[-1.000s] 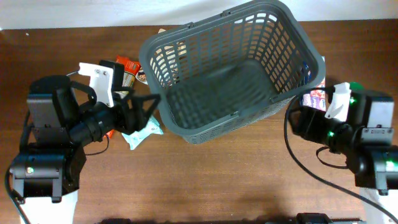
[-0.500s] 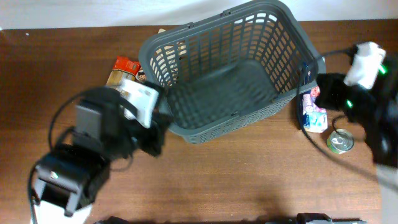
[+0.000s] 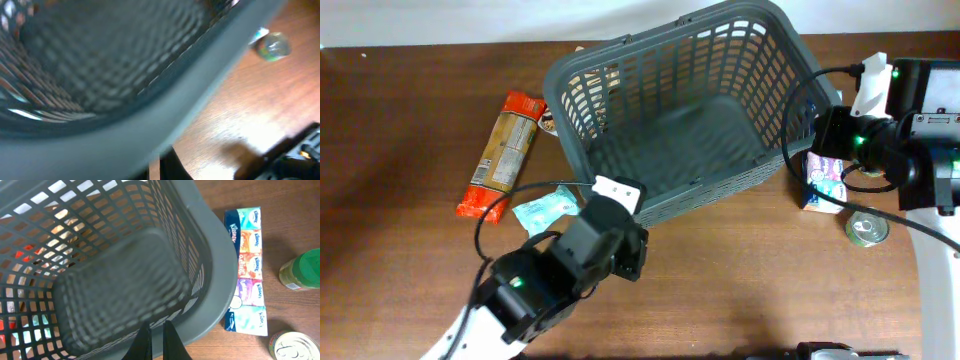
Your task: Pack container
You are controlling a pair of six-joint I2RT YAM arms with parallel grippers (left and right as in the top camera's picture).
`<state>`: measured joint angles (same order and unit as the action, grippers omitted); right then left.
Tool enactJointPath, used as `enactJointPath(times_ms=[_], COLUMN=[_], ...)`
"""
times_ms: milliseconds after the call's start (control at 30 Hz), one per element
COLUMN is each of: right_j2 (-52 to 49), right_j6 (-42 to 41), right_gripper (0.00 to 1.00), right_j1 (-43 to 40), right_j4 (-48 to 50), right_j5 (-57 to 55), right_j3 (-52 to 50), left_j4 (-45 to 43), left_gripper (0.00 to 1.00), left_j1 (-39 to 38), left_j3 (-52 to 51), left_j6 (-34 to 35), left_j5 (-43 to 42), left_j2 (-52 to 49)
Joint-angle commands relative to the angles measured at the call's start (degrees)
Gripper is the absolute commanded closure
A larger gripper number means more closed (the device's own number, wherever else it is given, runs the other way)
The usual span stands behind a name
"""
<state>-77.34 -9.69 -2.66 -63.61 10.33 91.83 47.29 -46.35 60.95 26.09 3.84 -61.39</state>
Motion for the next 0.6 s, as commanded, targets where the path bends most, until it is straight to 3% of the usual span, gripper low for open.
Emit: enactJointPath(times_ms=[0, 233, 567], right_j2=[-0.6, -1.5, -2.4], right_j6=[1.4, 1.4, 1.9], right_gripper=[0.96, 0.96, 0.97], right_j1=[0.4, 0.4, 0.5], right_j4=[-0.1, -2.4, -8.8], right_j5=[-1.8, -2.2, -2.2], right_j3=[1.2, 1.2, 1.2], left_j4=[-0.4, -0.6, -7.2], left_gripper=[0.98, 0.98, 0.98], left_j1=[-2.5, -4.2, -1.8], left_j3=[-0.3, -0.3, -0.3], left_j6=[3.3, 7.6, 7.7], left_j5=[2.9, 14.3, 26.0], left_j2=[-1.6, -3.5, -4.2])
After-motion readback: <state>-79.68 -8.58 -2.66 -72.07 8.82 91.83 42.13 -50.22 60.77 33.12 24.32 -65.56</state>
